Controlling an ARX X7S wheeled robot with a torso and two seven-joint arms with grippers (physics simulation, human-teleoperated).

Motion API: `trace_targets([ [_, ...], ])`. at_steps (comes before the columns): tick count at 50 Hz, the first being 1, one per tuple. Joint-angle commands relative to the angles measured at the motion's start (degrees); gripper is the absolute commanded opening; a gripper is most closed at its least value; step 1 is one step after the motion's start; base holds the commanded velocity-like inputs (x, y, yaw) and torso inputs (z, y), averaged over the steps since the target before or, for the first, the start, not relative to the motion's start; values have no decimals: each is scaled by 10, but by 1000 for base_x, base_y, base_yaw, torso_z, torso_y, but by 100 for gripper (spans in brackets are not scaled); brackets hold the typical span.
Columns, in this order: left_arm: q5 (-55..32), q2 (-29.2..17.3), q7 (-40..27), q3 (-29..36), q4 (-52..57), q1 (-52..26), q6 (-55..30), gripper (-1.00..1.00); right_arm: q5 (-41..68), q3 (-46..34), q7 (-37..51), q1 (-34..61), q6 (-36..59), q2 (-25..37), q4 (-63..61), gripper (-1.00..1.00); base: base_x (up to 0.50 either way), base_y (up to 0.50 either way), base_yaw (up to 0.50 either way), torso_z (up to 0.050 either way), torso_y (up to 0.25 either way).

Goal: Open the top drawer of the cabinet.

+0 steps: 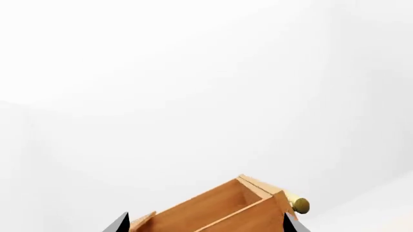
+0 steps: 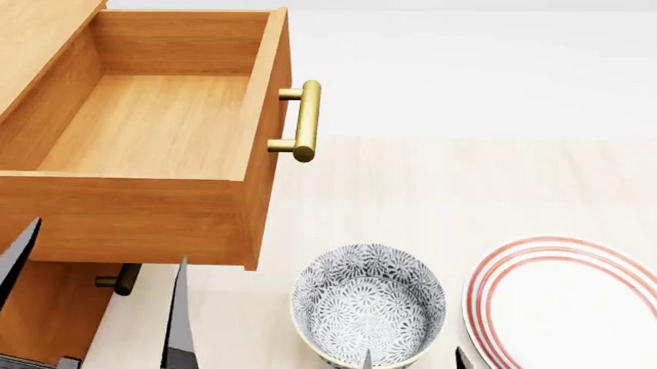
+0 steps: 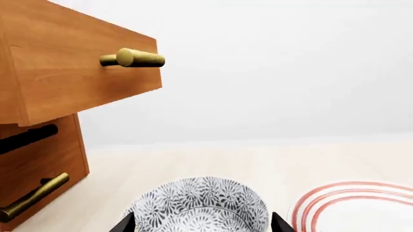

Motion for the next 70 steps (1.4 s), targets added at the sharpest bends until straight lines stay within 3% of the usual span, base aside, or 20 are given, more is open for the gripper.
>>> trace_targets([
  [1, 63, -55, -55, 9, -51, 54, 69, 100, -9, 37, 11, -38, -99, 6, -26, 100, 0, 0, 0, 0, 0],
  [12, 109, -114, -196, -37, -60, 103, 76, 100, -22, 69, 31, -58, -143, 12, -27, 100, 0, 0, 0, 0, 0],
  [18, 81, -138, -249, -111, -71, 135, 89, 100, -28, 101, 40, -65, -218, 6, -16, 100, 0, 0, 0, 0, 0],
  [22, 129, -128, -250, -254, -53, 240, 76, 100, -52, 135, 59, -65, -267, -5, -15, 100, 0, 0, 0, 0, 0],
  [29, 136, -136, -245, -406, -32, 335, 135, 100, -123, 223, 121, -61, -339, -30, -17, 100, 0, 0, 0, 0, 0],
  [33, 132, -139, -237, -437, -32, 340, 131, 100, -121, 249, 138, -53, -340, -27, -46, 100, 0, 0, 0, 0, 0],
  [56, 132, -174, -231, -770, 66, 479, 68, 100, -164, 389, 198, -25, -310, 2, -161, 100, 0, 0, 0, 0, 0],
  [62, 137, -169, -216, -816, 79, 493, 54, 100, -168, 402, 204, -21, -302, 4, -175, 100, 0, 0, 0, 0, 0],
  [70, 154, -154, -205, -812, 76, 488, 55, 100, -172, 406, 207, -18, -295, 4, -180, 100, 0, 0, 0, 0, 0],
])
